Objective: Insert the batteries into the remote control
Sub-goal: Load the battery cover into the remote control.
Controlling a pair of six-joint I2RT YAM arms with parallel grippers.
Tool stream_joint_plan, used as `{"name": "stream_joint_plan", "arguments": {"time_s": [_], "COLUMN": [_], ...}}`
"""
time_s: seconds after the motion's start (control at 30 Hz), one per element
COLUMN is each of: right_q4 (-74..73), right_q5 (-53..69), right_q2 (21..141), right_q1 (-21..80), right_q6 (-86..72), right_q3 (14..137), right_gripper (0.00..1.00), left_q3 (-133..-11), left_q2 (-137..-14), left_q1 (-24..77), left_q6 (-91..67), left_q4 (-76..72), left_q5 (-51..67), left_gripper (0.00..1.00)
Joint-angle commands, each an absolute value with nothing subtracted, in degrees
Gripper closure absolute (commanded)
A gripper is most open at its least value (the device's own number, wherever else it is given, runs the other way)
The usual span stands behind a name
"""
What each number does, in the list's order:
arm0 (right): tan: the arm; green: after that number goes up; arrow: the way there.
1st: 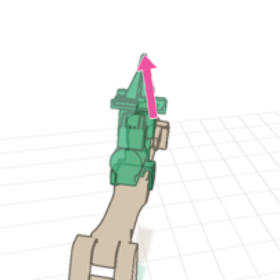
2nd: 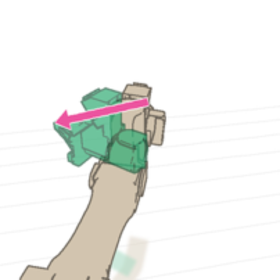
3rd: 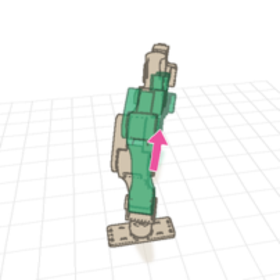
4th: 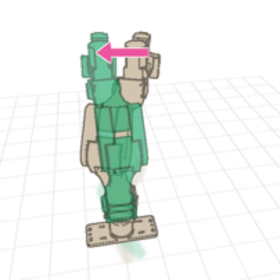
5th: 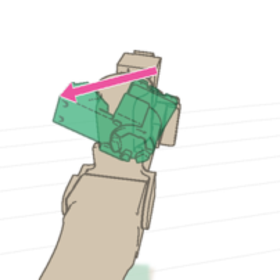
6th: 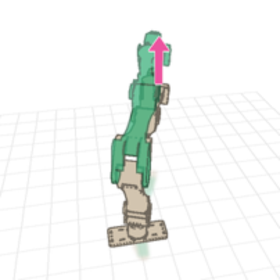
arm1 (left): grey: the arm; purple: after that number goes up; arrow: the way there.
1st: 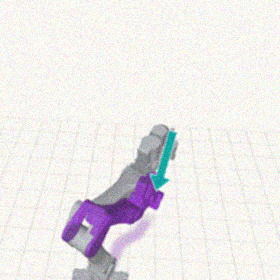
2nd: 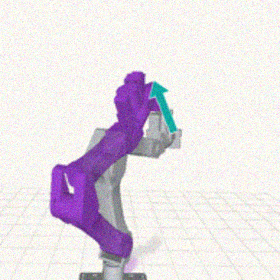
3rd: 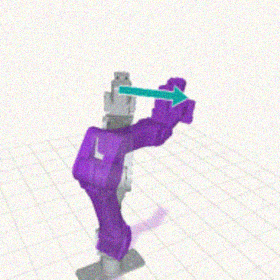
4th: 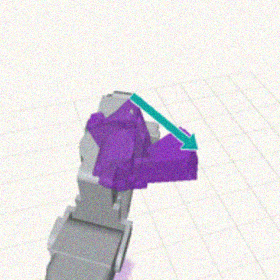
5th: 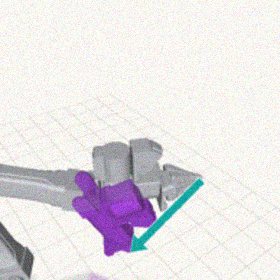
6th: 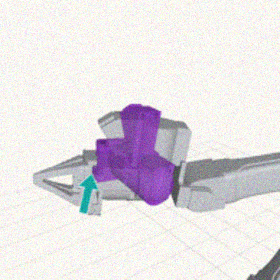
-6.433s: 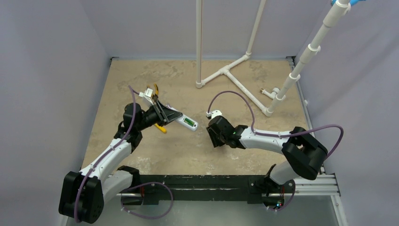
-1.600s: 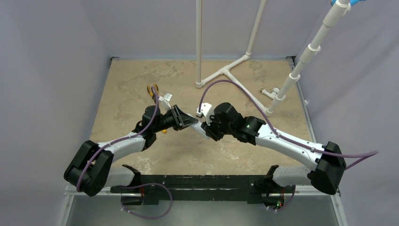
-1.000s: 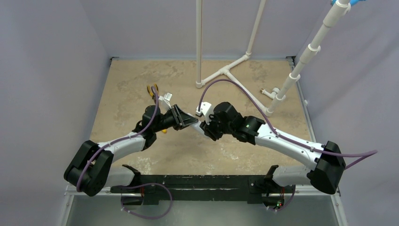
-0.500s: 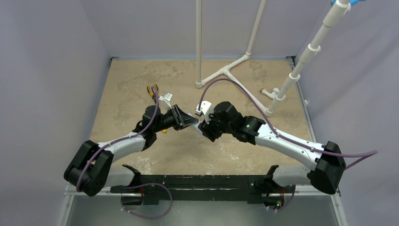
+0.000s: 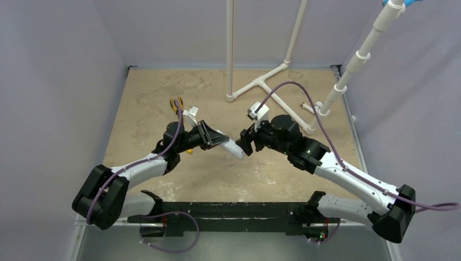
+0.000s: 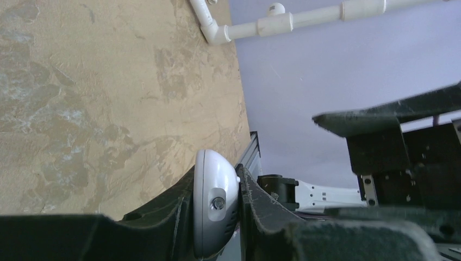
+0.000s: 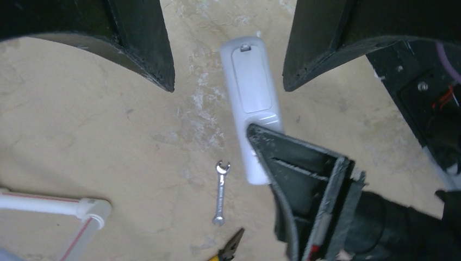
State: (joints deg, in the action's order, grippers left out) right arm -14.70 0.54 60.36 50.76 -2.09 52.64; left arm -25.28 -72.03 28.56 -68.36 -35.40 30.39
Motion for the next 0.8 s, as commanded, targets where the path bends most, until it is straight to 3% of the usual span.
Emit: {"name": "stream_joint_plan", "arguments": {"time_s": [0.0, 0.2, 0.53, 0.77], "right_q4": [-9.54, 1.35, 36.65, 43.01], "right_q5": [2.56, 12.27, 22.27, 24.17], "right_q2": [57.78, 51.46, 51.52, 55.95], "right_q1": [41.71, 30.62, 27.56, 27.57], "right_q6": [-14.99, -32.6, -60.05, -63.57], "right_q3": [49.38, 36.71, 17.93, 14.67], "right_gripper": [0.3, 0.24, 0.19, 0.18], "left_q3": [-27.28, -27.34, -28.11, -28.72], "left_q2": [-70.27, -69.11, -67.99, -67.83], "left_q1": [28.83, 28.78, 28.83, 28.81], "left_q6": [-68.38, -68.55, -68.36, -68.28], "left_q4": [-37.73, -37.54, -36.52, -36.22], "left_q5": [31.09, 30.94, 31.12, 30.91], "left_gripper": [1.0, 1.0, 1.0, 1.0]}}
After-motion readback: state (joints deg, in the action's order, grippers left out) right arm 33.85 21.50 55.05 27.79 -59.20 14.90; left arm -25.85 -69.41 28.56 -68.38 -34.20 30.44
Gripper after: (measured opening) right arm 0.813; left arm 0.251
